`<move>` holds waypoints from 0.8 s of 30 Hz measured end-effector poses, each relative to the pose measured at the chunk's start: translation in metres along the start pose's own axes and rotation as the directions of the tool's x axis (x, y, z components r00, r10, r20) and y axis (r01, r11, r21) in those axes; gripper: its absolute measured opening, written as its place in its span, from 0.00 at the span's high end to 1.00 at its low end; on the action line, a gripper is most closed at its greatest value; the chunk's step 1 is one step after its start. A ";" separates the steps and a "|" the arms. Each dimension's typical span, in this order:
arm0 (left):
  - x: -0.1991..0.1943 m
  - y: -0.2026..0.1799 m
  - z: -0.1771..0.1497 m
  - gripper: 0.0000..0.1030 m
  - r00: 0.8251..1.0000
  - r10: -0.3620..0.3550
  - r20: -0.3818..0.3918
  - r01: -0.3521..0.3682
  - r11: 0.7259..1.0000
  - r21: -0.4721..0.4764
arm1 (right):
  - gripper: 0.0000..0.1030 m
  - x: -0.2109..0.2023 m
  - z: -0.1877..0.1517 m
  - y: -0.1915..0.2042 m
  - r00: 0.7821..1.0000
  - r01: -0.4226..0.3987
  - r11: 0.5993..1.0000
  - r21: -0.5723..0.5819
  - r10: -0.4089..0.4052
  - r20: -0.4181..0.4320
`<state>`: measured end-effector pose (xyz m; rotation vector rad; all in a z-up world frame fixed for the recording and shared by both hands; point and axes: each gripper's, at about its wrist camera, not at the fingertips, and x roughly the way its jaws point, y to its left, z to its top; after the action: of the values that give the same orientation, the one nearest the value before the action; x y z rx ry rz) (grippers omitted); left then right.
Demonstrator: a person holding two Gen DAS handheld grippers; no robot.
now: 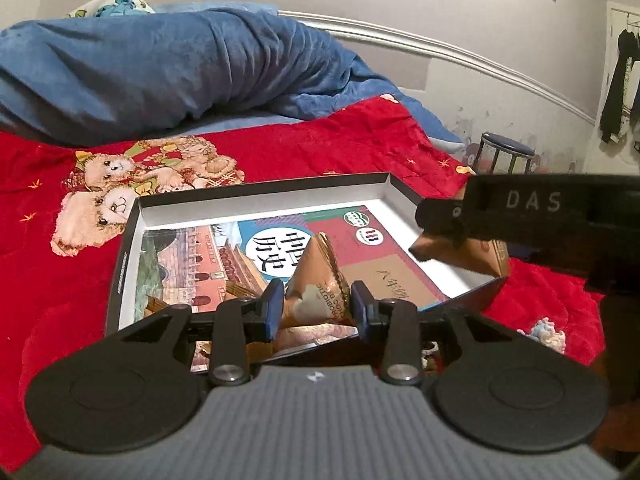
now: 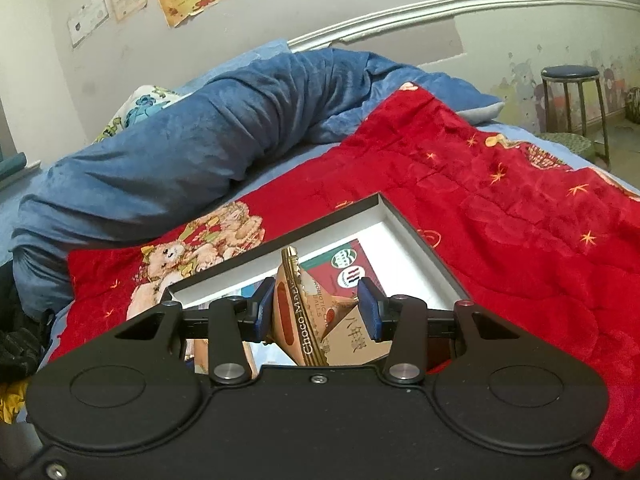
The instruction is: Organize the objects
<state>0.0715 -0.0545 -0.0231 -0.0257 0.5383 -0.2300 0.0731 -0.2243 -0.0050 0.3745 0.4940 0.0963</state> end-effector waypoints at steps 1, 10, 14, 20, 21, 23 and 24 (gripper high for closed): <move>0.001 0.000 0.001 0.61 1.000 -0.001 0.001 0.001 1.000 0.000 | 0.59 0.002 -0.001 -0.001 1.000 0.001 1.000 0.002 -0.001 -0.002; 0.002 -0.005 -0.001 0.61 1.000 0.007 0.005 -0.007 1.000 0.008 | 0.59 0.011 -0.001 -0.008 1.000 0.003 1.000 0.022 -0.003 -0.012; 0.005 -0.011 -0.001 0.61 1.000 0.015 0.016 -0.015 1.000 0.026 | 0.59 0.009 -0.003 -0.011 1.000 0.014 0.999 0.033 -0.014 0.005; 0.006 -0.008 0.000 0.61 1.000 0.019 0.020 -0.020 1.000 0.013 | 0.59 0.005 -0.003 -0.017 1.000 0.019 0.998 0.063 -0.020 0.016; 0.006 -0.008 0.000 0.61 1.000 0.020 0.020 -0.020 1.000 0.015 | 0.59 0.004 -0.002 -0.017 1.000 0.017 0.998 0.064 -0.018 0.017; 0.007 -0.008 0.000 0.61 1.000 0.018 0.017 -0.018 1.000 0.019 | 0.59 0.004 -0.002 -0.018 1.000 0.012 0.998 0.059 -0.013 0.020; 0.007 -0.008 0.000 0.61 1.000 0.018 0.016 -0.019 1.000 0.022 | 0.59 0.004 -0.002 -0.017 1.000 0.013 0.998 0.055 -0.015 0.020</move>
<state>0.0757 -0.0644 -0.0265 -0.0015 0.5197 -0.2175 0.0758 -0.2386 -0.0144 0.4255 0.4793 0.0653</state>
